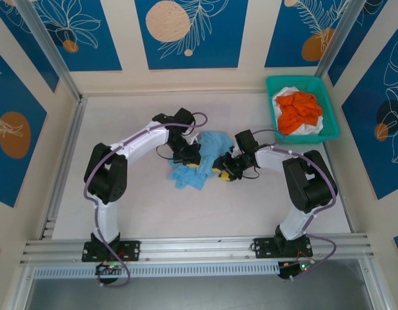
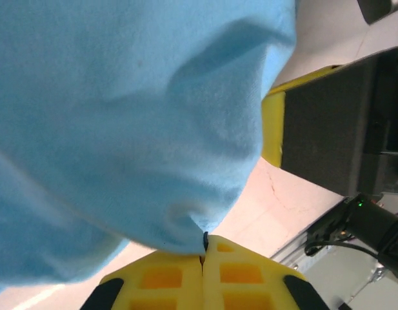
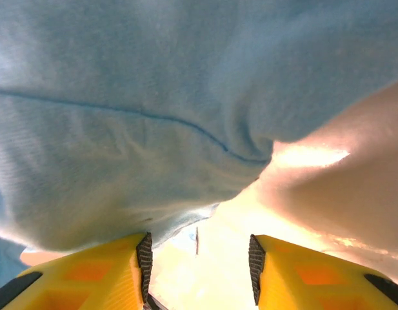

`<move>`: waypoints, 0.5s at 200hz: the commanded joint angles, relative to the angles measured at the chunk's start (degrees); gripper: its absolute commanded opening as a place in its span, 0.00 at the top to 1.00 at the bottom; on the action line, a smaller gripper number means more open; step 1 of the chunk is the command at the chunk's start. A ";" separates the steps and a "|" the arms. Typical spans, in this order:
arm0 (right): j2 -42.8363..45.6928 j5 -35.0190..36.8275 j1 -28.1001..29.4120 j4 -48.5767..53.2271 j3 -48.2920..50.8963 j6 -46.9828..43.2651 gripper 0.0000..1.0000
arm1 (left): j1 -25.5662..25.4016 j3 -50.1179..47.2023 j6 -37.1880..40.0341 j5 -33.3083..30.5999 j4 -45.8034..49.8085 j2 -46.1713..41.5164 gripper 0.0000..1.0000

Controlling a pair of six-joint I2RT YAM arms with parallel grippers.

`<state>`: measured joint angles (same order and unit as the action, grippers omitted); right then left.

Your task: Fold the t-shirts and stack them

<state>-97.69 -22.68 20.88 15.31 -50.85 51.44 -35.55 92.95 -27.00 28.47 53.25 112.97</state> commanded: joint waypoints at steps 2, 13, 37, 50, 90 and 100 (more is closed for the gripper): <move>4.17 -0.03 -0.43 3.87 -0.23 0.04 0.53 | -0.51 2.19 -0.75 -2.77 -1.67 -1.63 1.00; 6.50 0.93 -0.83 5.90 -1.04 0.13 0.51 | -0.56 4.17 -0.80 -5.00 -2.07 -3.69 1.00; 13.30 3.05 -2.76 10.54 -4.33 1.21 0.42 | -0.56 12.08 -2.02 -13.03 -3.63 -11.45 1.00; 16.93 5.02 -3.82 13.29 -7.38 1.84 0.36 | -0.57 21.30 -2.69 -17.68 -2.86 -14.49 1.00; 23.39 7.51 -5.49 17.68 -16.11 3.02 0.16 | -1.01 22.18 -6.22 -26.11 -18.92 -31.09 1.00; 23.42 6.74 -5.68 18.61 -18.02 2.33 0.15 | -1.01 19.46 -6.96 -27.34 -21.59 -34.37 1.00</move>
<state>-75.48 -16.36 15.57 28.10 -64.82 53.60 -35.77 116.51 -31.03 8.19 40.75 89.03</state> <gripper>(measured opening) 0.838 0.039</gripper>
